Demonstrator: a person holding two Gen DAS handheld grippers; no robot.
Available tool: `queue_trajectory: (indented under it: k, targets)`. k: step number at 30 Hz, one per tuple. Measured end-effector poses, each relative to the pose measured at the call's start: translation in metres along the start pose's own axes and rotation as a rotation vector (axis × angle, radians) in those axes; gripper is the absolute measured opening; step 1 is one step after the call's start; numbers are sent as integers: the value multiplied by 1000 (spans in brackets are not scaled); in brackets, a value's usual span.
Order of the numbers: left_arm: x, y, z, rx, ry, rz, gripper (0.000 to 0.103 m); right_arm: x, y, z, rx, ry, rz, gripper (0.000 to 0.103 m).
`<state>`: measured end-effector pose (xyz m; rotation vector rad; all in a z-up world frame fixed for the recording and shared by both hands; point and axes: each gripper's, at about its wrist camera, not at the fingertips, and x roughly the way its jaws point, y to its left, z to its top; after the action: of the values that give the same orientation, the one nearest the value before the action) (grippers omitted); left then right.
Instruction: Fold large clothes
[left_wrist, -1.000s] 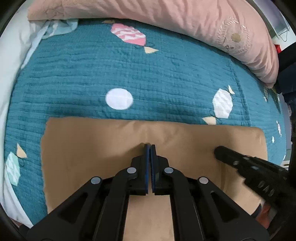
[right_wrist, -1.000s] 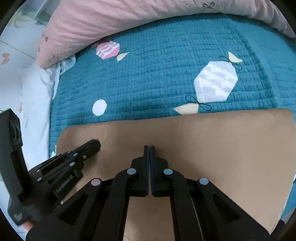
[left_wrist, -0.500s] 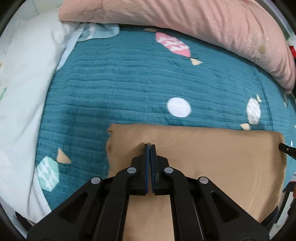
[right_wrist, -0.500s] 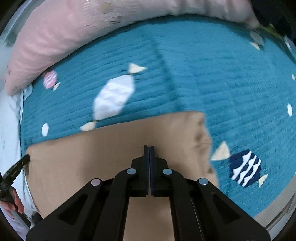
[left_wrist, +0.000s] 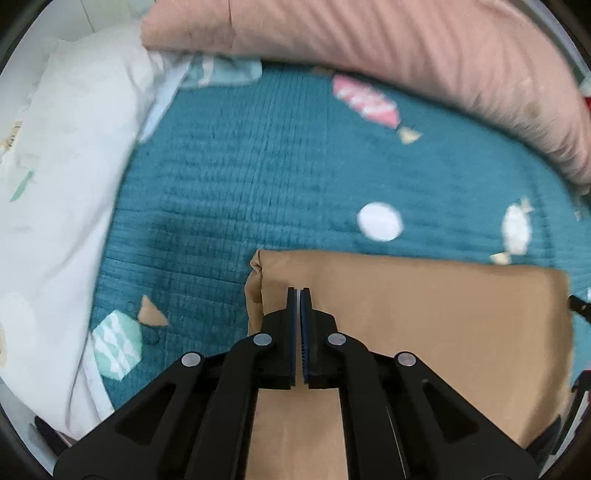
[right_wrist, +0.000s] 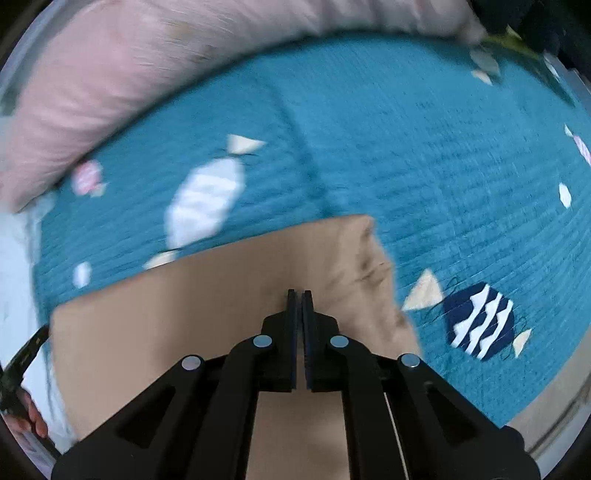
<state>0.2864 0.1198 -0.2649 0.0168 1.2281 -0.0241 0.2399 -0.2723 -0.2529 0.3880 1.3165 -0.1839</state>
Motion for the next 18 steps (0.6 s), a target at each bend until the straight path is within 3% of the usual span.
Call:
queue_trajectory:
  k: [2, 4, 6, 8, 10, 11, 13, 15, 16, 18]
  targets:
    - [-22, -5, -13, -12, -44, -32, 4, -14, 16, -15, -27, -13, 60, 6]
    - [-26, -22, -24, 30, -28, -83, 4, -17, 37, -34, -76, 14, 115, 6]
    - [-19, -34, -37, 53, -18, -62, 4, -10, 66, -60, -147, 56, 152, 5]
    - [4, -34, -47, 38, 34, -26, 4, 3, 89, -80, -216, 84, 133, 3]
    - [20, -29, -55, 73, 6, 93, 3, 15, 93, -92, -243, 95, 63, 0]
    - [26, -23, -59, 89, 7, 141, 3, 19, 86, -96, -236, 88, 37, 0]
    - [23, -13, -64, 70, 14, 127, 3, 18, 64, -98, -179, 80, 24, 0]
    - [21, -1, -66, 65, 21, 239, 4, 9, 34, -97, -127, 53, -43, 0]
    - [23, 7, -69, 49, 36, 247, 4, 4, 23, -96, -112, 28, -104, 0]
    - [23, 29, -75, -25, 80, 197, 4, 1, -7, -94, -39, 28, -93, 0]
